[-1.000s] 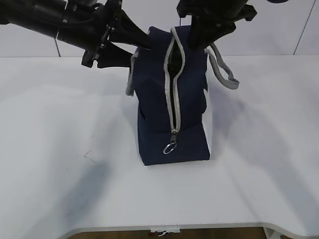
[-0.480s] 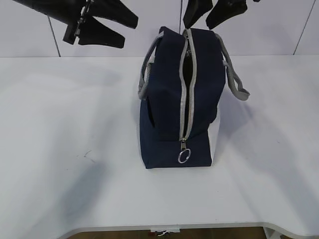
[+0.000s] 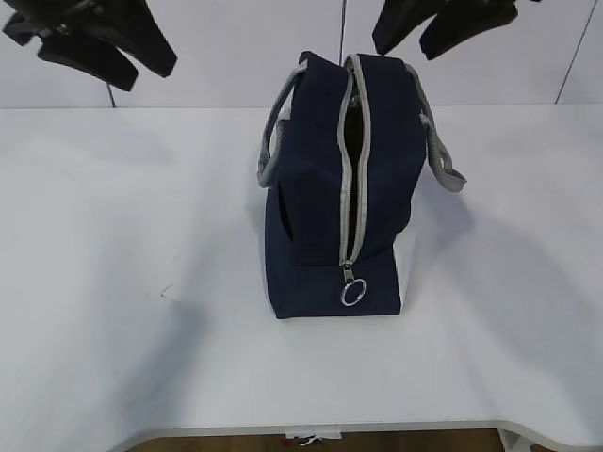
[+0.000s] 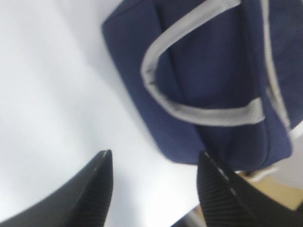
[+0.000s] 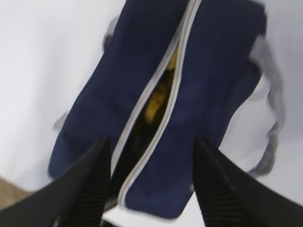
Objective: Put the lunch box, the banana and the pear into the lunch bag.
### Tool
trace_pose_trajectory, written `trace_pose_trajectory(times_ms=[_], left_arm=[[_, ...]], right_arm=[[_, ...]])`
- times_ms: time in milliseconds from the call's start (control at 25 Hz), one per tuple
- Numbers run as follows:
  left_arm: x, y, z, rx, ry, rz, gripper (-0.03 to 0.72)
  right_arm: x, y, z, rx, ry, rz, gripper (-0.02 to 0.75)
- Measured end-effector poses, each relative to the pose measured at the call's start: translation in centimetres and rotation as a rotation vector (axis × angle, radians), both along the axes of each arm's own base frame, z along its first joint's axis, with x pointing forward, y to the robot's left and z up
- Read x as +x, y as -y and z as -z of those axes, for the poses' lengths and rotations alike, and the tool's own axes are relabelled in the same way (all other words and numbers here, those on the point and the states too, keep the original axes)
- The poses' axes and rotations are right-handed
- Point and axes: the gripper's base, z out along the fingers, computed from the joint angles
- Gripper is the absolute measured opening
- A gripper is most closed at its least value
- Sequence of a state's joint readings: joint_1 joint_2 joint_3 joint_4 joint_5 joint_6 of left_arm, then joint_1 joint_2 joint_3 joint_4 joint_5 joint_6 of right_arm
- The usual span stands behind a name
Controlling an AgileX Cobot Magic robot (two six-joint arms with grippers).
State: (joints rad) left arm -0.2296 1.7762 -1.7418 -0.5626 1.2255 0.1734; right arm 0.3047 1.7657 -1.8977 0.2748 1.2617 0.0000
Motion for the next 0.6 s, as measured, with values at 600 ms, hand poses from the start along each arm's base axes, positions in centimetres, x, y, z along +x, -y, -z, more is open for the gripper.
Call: trace_pose_trajectory(times_ms=[600], left_arm=[[-10.0,2.0,-7.6,0.125,0.258,0.141,0.377]], right_arm=[[-5.8,1.0,0.8,0.013,-0.076,-0.027,0.446]])
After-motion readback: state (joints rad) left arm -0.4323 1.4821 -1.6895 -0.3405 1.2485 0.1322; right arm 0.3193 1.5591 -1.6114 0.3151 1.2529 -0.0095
